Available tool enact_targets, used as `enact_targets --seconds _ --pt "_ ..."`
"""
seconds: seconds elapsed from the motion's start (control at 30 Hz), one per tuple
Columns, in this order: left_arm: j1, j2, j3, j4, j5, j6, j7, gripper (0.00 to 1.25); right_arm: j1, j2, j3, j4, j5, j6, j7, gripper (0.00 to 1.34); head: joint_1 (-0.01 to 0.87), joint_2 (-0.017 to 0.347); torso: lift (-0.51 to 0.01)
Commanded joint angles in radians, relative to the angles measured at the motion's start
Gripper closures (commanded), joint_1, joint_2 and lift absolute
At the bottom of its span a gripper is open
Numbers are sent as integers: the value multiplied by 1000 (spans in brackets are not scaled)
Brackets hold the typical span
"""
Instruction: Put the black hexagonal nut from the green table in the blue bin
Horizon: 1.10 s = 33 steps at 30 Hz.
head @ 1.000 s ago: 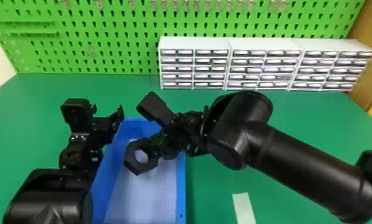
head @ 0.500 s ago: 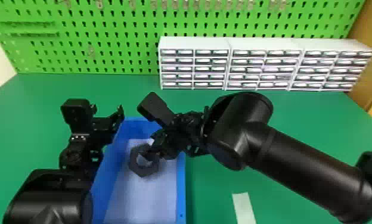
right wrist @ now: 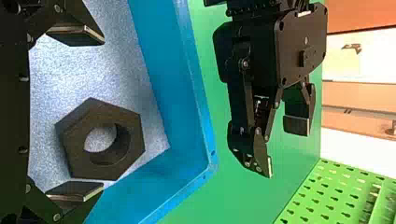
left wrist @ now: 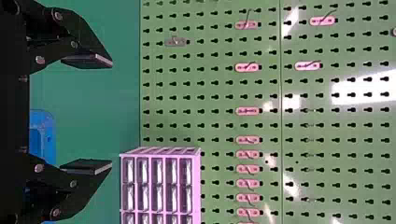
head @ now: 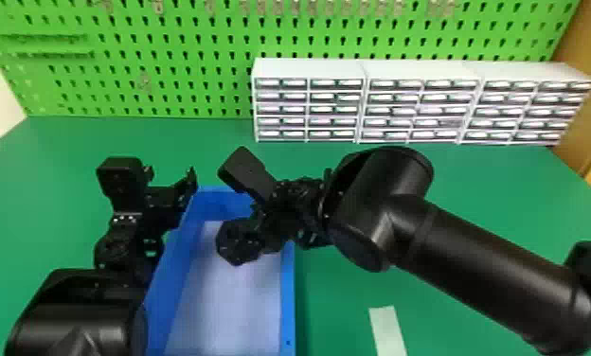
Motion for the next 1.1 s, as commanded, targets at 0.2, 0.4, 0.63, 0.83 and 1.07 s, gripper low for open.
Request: enact_targets --seconds 0.2,0.4,0.63,0.83,1.07 --pt "0 0 0 0 0 0 0 486 2 0 0 0 8 2 0 190 686 51 -96" --pt "0 0 2 0 1 0 0 486 8 2 -20 0 14 2 1 190 686 51 -96" --pt "0 0 6 0 3 0 0 486 23 6 -69 -6 18 8 1 190 686 51 -96" --pt "0 0 8 0 4 0 0 486 55 14 -143 -20 47 17 3 190 686 51 -96" --pt "-1 0 9 -2 6 0 0 486 98 32 -225 -29 96 15 3 190 686 51 -96"
